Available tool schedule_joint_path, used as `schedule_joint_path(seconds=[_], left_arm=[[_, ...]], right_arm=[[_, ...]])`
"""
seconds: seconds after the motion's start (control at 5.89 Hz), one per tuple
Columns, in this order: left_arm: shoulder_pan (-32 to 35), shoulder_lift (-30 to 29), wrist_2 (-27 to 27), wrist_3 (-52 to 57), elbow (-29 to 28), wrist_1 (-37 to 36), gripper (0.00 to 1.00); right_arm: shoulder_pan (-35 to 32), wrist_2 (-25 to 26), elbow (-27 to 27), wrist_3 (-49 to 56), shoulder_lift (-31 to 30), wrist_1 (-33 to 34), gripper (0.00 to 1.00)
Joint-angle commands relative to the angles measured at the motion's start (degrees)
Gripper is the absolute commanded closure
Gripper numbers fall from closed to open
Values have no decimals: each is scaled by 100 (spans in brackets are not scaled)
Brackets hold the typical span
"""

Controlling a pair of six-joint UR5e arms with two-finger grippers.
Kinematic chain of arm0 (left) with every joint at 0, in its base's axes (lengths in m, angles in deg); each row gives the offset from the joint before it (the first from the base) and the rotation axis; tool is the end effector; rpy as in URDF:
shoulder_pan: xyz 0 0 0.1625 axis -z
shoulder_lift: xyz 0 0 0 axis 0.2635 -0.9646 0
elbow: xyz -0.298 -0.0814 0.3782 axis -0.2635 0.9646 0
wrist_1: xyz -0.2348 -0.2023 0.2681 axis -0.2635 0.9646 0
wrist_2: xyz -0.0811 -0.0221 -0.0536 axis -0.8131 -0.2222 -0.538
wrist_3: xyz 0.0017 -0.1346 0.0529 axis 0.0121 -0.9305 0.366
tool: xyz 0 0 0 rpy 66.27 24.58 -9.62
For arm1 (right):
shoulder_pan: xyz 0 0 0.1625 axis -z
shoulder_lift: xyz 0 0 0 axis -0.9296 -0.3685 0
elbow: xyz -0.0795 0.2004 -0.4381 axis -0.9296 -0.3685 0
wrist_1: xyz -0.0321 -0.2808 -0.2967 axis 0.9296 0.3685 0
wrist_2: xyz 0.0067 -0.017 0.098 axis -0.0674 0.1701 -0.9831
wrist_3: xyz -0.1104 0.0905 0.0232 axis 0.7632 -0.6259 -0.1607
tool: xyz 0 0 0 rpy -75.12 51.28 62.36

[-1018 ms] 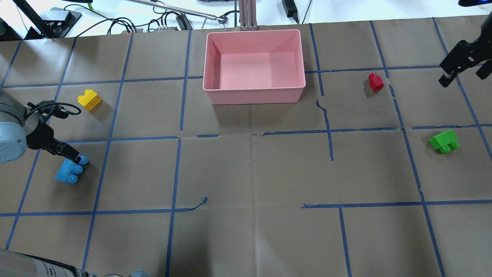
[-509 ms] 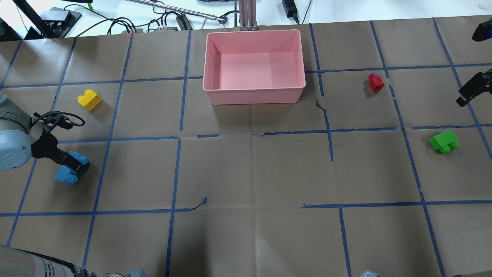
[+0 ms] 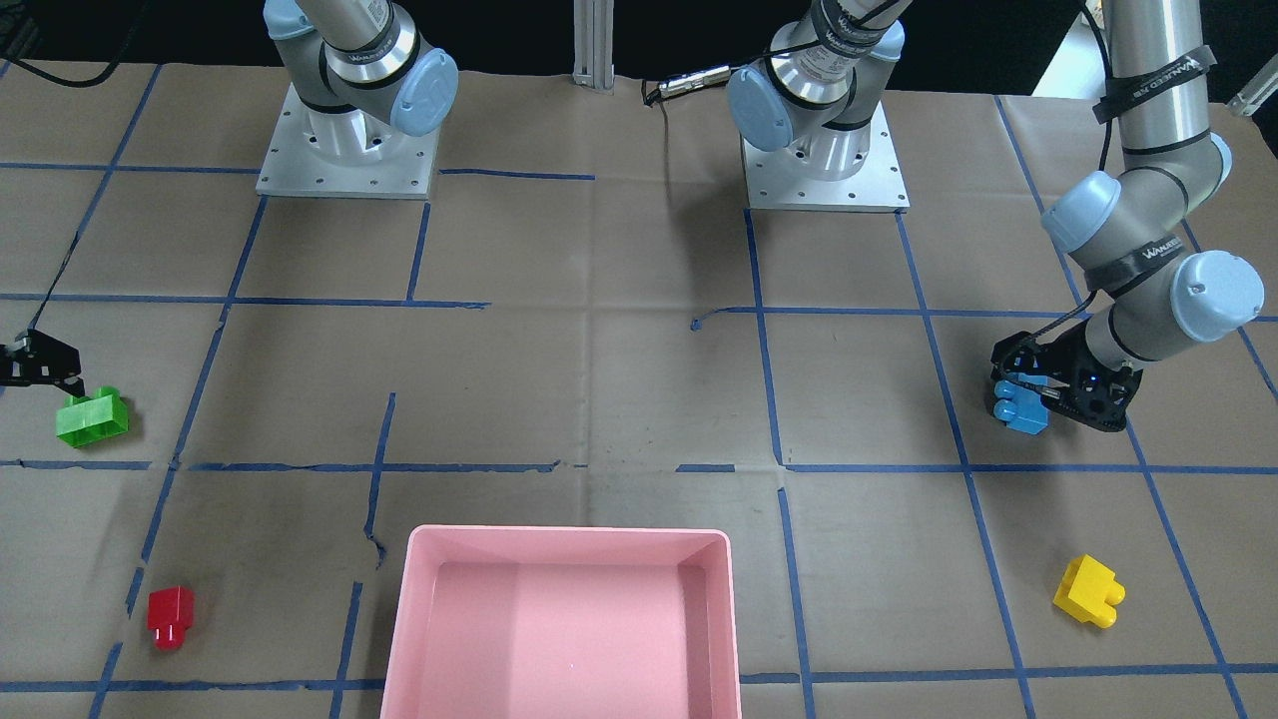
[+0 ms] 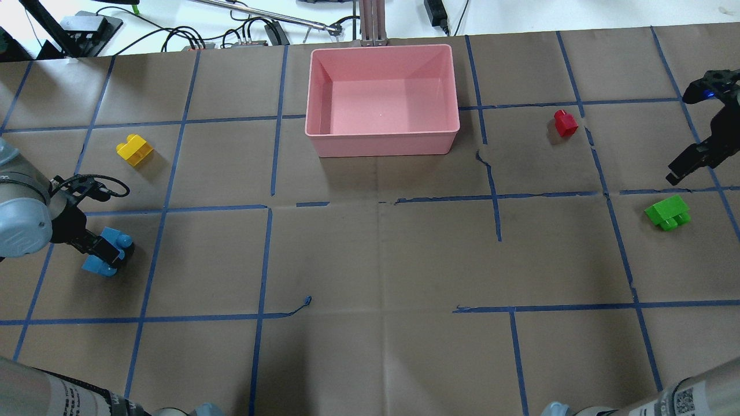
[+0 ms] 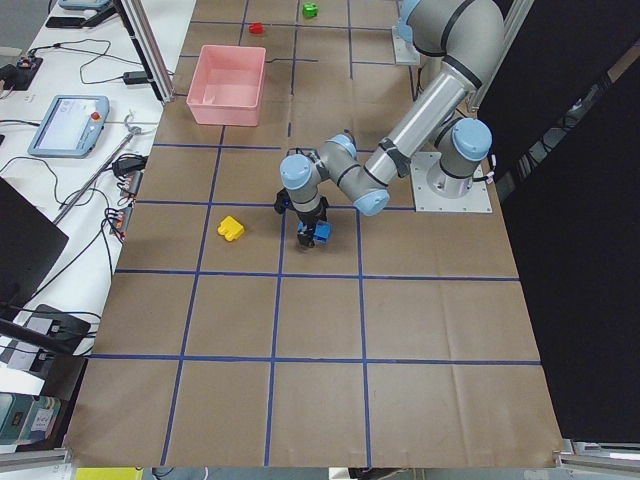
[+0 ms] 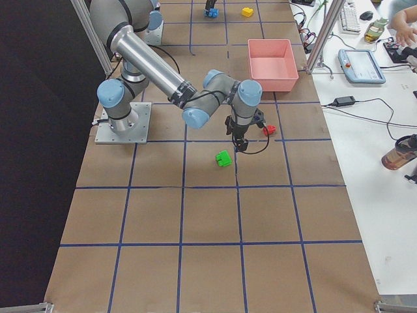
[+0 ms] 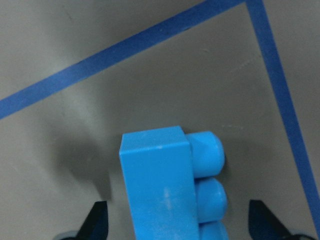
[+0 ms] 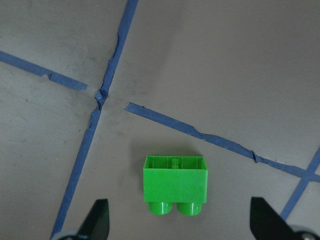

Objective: Put all blocks into box

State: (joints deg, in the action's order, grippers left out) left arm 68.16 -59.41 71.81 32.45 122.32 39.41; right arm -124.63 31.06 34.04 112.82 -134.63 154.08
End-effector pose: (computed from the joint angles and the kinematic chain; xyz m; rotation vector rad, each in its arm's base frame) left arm 0.2210 -0.4813 0.1877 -0.6455 -3.0323 -0.3070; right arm -0.2192 -0.5571 0.2810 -0.5896 3.0539 0.1393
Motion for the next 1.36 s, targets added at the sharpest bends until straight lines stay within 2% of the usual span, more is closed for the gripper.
schedule_joint_path(seconds=[0.0,0.17,0.34,0.68,0.85,1.02,1.19], left_arm=[[-6,4,-8,-12,15,0,32],[3,4,-8,-47,6,-18,78],[-6,4,1,-56,-72,8,100],[134,135,-182,-484,-317,322,100],[196,162,-445,-678,-658,917,100],[571,153,-595,-1245,-1497,2062,100],[1140,75,-692,-2199,-2280,2813,100]], right_arm=[[53,26,114,84,368,162,0],[53,227,149,92,430,162,0],[53,281,263,101,448,171,0],[53,552,421,101,500,311,0],[53,624,431,101,588,364,0],[53,642,431,92,667,373,0],[62,738,414,49,668,373,1]])
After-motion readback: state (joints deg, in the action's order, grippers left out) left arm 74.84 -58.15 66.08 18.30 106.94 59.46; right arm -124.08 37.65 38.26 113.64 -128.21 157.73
